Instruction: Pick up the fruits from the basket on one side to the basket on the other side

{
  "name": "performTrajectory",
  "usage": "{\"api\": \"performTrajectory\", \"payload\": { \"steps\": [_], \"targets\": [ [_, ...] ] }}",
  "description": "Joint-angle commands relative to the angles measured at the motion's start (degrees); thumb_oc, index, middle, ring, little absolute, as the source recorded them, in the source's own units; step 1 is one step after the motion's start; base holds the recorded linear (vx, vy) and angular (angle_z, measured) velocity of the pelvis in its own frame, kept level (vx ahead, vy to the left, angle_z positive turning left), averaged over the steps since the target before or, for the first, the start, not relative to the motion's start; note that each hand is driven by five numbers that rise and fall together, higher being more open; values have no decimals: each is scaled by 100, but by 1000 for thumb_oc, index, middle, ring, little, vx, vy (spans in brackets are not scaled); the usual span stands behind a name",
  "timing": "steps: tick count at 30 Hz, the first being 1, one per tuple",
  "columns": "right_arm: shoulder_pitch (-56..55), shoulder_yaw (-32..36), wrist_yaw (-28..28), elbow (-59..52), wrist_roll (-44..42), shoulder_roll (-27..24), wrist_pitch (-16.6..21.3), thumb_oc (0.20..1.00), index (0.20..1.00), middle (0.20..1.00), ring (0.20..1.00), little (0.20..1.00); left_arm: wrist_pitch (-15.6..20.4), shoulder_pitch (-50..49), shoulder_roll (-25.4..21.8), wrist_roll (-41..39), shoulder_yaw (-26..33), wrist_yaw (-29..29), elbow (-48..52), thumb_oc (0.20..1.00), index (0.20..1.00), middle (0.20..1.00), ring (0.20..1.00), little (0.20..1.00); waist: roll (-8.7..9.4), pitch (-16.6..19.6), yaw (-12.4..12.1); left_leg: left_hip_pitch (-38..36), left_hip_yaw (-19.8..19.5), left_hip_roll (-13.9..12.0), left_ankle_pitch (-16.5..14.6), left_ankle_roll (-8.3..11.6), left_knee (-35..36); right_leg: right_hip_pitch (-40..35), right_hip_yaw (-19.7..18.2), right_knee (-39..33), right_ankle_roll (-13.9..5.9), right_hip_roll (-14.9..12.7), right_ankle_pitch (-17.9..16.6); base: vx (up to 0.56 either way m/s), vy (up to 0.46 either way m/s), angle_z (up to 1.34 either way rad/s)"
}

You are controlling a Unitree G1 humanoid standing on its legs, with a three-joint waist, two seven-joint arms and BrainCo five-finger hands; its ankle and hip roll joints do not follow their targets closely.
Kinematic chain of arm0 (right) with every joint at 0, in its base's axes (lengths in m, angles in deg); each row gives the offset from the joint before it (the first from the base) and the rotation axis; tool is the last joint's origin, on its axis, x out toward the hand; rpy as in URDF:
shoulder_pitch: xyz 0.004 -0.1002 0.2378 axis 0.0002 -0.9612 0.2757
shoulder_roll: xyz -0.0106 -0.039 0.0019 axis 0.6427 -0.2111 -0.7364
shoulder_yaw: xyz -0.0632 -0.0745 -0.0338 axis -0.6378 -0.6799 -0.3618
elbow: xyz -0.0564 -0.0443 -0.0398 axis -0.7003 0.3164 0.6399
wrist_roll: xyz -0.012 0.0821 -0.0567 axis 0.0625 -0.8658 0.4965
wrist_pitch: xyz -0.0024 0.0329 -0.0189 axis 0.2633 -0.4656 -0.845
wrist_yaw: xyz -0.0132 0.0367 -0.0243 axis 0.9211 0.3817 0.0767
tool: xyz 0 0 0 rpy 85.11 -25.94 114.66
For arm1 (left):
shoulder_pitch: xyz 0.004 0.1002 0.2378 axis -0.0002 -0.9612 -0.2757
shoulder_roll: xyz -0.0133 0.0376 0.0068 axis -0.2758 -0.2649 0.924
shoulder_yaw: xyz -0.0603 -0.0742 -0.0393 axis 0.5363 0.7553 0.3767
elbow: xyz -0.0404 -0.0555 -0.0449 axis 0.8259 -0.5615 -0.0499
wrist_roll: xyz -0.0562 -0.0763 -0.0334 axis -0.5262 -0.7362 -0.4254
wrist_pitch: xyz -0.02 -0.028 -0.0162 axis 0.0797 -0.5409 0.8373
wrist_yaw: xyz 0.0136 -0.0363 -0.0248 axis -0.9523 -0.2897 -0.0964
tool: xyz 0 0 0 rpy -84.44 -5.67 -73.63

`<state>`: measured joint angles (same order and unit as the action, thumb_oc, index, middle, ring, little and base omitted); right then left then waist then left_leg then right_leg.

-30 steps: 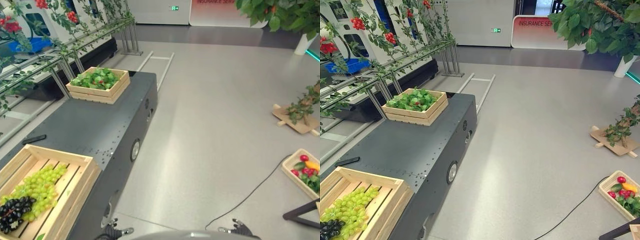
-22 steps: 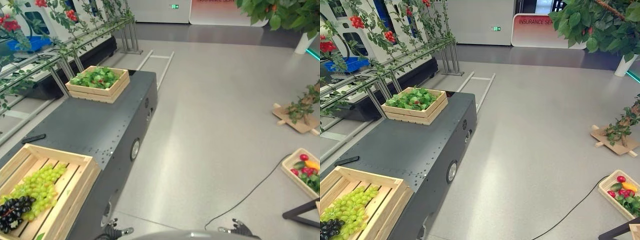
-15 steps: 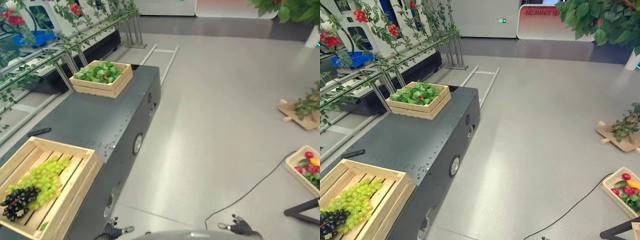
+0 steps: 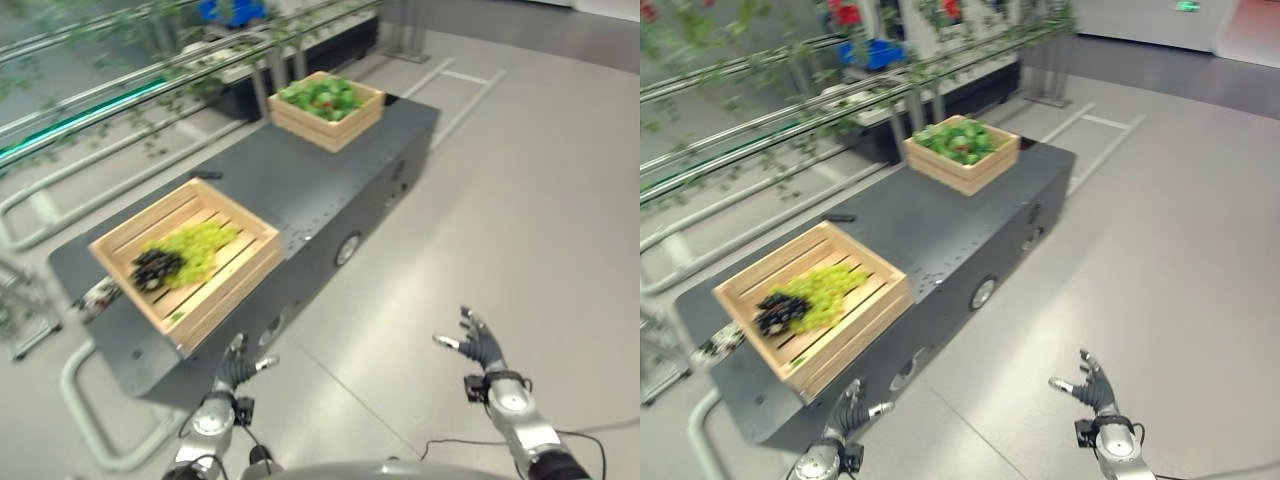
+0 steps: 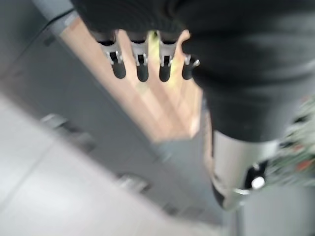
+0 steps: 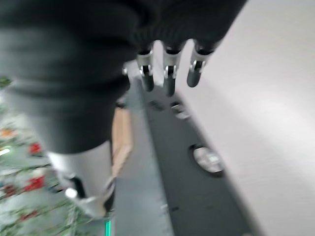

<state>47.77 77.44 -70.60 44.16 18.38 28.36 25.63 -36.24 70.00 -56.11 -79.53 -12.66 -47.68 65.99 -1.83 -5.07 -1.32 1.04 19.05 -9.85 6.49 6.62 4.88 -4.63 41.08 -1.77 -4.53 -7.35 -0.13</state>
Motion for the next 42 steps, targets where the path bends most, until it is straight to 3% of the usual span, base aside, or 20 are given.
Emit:
{"api": "performTrajectory", "payload": {
  "steps": [1,7,11,13,14,15,16,17,20,23,25,28,30,31,33,35,36,39,41,42],
  "targets": [
    [529,-46,-132,-441,77,78,435,1000,1000,1000,1000,1000,453,-21,-747,-249,724,-295,785,1000,1000,1000,1000,1000,418,105,-485,327,-327,261,-353,-116,-320,-295,-696,-277,-278,-413,26,102,143,85],
    [781,-41,-5,-1208,218,20,575,1000,1000,1000,1000,1000,682,135,-1066,180,1320,-621,1828,1000,1000,1000,1000,1000,682,74,-873,589,-586,605,-728,-335,-678,-357,-587,-109,-443,-741,-27,118,182,30],
    [943,-16,105,-1708,318,-98,637,1000,1000,1000,1000,1000,864,448,-1220,124,1384,-714,2273,1000,1000,1000,1000,1000,690,-39,-975,515,-892,1084,-1047,-716,-758,83,-647,1608,-617,-1484,-510,188,322,37],
    [976,-8,135,-1813,319,-119,638,1000,1000,1000,1000,1000,880,503,-1233,96,1360,-715,2344,1000,1000,1000,1000,1000,649,-92,-942,446,-984,1203,-1073,-821,-714,205,-805,2063,-664,-1655,-659,147,275,32],
    [939,45,220,-1955,358,-218,612,1000,1000,1000,1000,1000,864,590,-1209,73,1235,-673,2409,1000,1000,1000,1000,1000,501,-179,-790,318,-1174,1290,-953,-978,-591,644,-1443,2631,-468,-1419,-530,232,315,38],
    [902,95,251,-1983,368,-287,623,1000,1000,1000,1000,1000,863,674,-1218,68,1126,-663,2376,1000,1000,1000,1000,1000,426,-180,-563,169,-1418,1309,-912,-974,-467,974,-2115,2663,-363,-862,-246,159,201,105],
    [898,98,254,-1987,365,-298,621,1000,1000,1000,1000,1000,869,682,-1208,69,1120,-665,2364,1000,1000,1000,1000,1000,421,-167,-601,157,-1385,1298,-908,-962,-425,1024,-2157,2711,-349,-856,-215,343,124,156],
    [826,177,391,-2062,278,-466,663,1000,1000,1000,1000,1000,834,763,-1255,141,991,-580,2400,1000,1000,1000,1000,1000,244,-227,-300,-173,-1810,1346,-905,-926,-263,1673,-2821,2592,-191,-126,180,326,83,145],
    [833,245,374,-1984,115,-503,693,1000,1000,1000,1000,1000,797,803,-1325,282,933,-512,2423,1000,1000,1000,1000,1000,211,-327,-156,-457,-2178,1420,-1056,-865,-137,1992,-2888,1620,-202,-170,2,340,-33,85],
    [850,241,376,-1936,177,-559,661,1000,1000,1000,1000,1000,766,960,-1367,355,820,-465,2319,1000,1000,1000,1000,1000,239,-353,190,-857,-2666,1539,-1201,-823,-8,2432,-3732,584,-434,337,-605,432,-76,94],
    [762,335,361,-1952,210,-557,638,1000,1000,1000,1000,1000,722,1074,-1393,530,730,-390,2251,1000,1000,1000,1000,1000,210,-315,332,-1127,-2986,1501,-1361,-797,12,2591,-3970,225,-550,298,-833,471,-151,130],
    [589,444,474,-1972,168,-519,614,1000,1000,1000,1000,1000,693,1032,-1368,645,679,-226,2313,1000,1000,1000,1000,1000,231,-151,413,-1426,-3151,1394,-1682,-695,-241,2282,-3683,449,-487,91,-895,482,-272,117],
    [603,406,520,-1947,164,-545,639,1000,1000,1000,1000,1000,701,990,-1341,640,702,-209,2320,1000,1000,1000,1000,1000,164,-93,445,-1367,-3125,1316,-1645,-590,-710,2211,-3560,590,-407,98,-826,319,-223,83],
    [594,376,563,-1966,107,-594,664,1000,1000,1000,1000,1000,728,990,-1274,557,664,-175,2314,1000,1000,1000,1000,1000,102,-114,475,-1033,-2931,1217,-1082,-197,-1689,1917,-3498,719,-223,231,-661,264,-251,61],
    [658,341,538,-1924,-33,-650,681,1000,1000,1000,1000,1000,730,1077,-1199,470,585,-162,2311,1000,1000,1000,1000,1000,115,-355,356,-63,-2679,1220,-406,199,-3414,1526,-3301,720,-66,165,-419,252,-296,94],
    [660,321,520,-1896,-143,-660,669,1000,1000,1000,1000,1000,729,1071,-1153,421,551,-130,2326,1000,1000,1000,1000,1000,278,-516,229,541,-2528,1486,-356,118,-4140,1265,-3286,680,136,163,-249,173,-276,64],
    [638,330,522,-1875,-137,-665,653,1000,1000,1000,1000,1000,717,1041,-1146,431,552,-122,2341,1000,1000,1000,1000,1000,312,-555,184,817,-2417,1485,-448,55,-4146,1128,-3229,655,140,169,-205,255,-253,4],
    [496,412,495,-1887,-168,-590,661,1000,1000,1000,1000,1000,680,823,-1181,528,632,-135,2444,1000,1000,1000,1000,1000,289,-527,60,1266,-1672,736,-548,-181,-2473,689,-2964,535,76,230,77,327,-84,37],
    [499,394,465,-1886,-147,-564,672,1000,1000,1000,1000,1000,678,759,-1204,549,643,-144,2452,1000,1000,1000,1000,1000,225,-520,-24,1189,-1656,727,-375,-208,-1703,617,-3007,533,50,347,141,302,41,13],
    [475,351,443,-1876,-65,-533,695,1000,1000,1000,1000,1000,668,705,-1268,652,618,-207,2491,1000,1000,1000,1000,1000,166,-532,-106,1091,-1692,675,-26,-140,-1116,501,-3046,603,16,436,267,284,55,-27]
  ]
}}
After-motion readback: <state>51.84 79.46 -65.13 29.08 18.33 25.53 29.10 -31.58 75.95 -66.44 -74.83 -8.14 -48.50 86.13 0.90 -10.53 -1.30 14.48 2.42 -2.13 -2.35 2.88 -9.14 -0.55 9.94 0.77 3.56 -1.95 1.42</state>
